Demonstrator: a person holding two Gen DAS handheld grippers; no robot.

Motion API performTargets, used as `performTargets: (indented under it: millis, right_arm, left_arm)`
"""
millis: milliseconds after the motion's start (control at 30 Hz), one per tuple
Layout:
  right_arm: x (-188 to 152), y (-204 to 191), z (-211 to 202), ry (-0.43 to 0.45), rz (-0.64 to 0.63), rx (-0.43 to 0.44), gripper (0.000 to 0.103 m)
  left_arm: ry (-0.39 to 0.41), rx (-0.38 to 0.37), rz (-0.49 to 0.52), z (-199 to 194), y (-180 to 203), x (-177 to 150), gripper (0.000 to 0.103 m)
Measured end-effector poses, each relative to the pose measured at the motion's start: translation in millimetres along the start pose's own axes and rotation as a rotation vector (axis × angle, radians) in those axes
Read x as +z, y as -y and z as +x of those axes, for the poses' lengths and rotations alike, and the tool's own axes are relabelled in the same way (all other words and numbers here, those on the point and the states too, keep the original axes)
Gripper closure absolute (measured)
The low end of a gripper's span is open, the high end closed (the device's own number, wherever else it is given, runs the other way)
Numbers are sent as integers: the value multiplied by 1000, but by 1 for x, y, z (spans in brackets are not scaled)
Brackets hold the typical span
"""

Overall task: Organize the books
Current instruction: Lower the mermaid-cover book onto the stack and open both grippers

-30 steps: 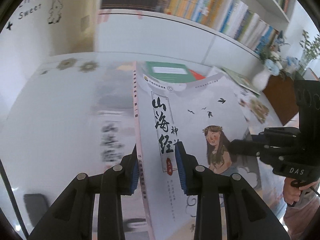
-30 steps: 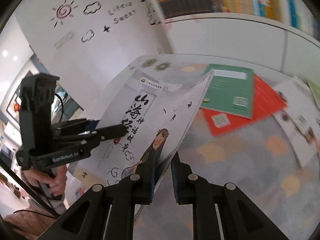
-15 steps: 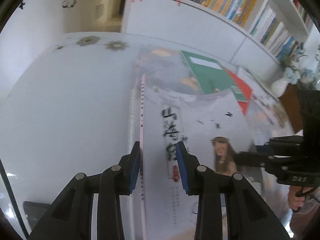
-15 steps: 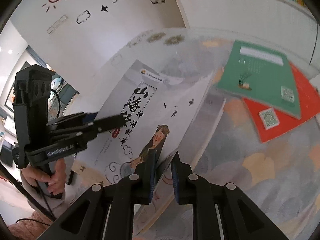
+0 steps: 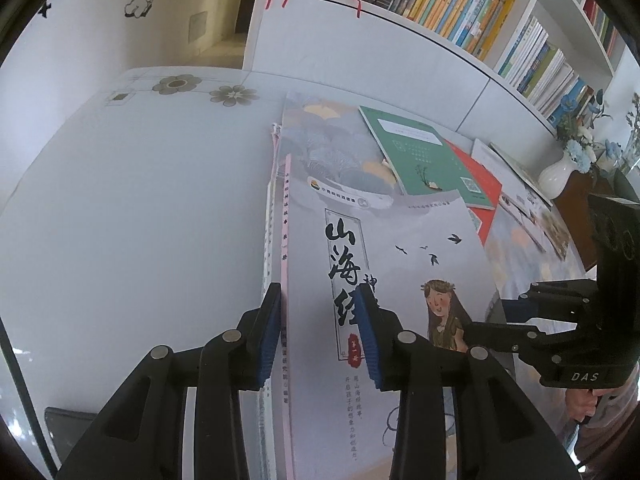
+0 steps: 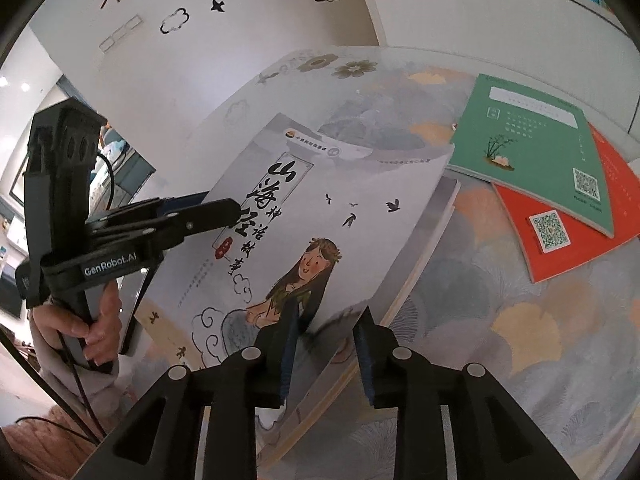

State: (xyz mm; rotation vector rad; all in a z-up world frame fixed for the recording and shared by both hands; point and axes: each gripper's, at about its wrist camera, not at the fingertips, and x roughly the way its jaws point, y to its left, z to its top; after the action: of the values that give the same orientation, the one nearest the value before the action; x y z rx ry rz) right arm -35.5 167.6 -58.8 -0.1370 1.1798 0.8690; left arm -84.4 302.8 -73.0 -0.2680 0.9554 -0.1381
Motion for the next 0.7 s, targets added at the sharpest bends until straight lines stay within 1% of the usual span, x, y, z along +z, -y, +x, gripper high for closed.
performTargets:
  millis: [67, 167, 233, 433, 700]
  right_arm:
    - [0, 1, 0, 3, 4, 6, 76]
    - [-1, 7, -1, 3, 26, 29, 76]
    - [0, 9, -1, 3, 32, 39, 76]
    - [-2, 11, -1, 13, 34, 49, 74]
    - [-5, 35, -4, 23, 138, 192, 72]
  left_arm:
    - [-1, -4, -5, 0, -1, 0, 69]
    - [-1, 36, -13, 0, -3, 0, 69]
    - [-10, 23, -22, 2, -5, -1, 69]
    - [-9, 38, -10, 2, -3, -1, 69]
    - [-15, 57, -16, 5, -5, -1, 69]
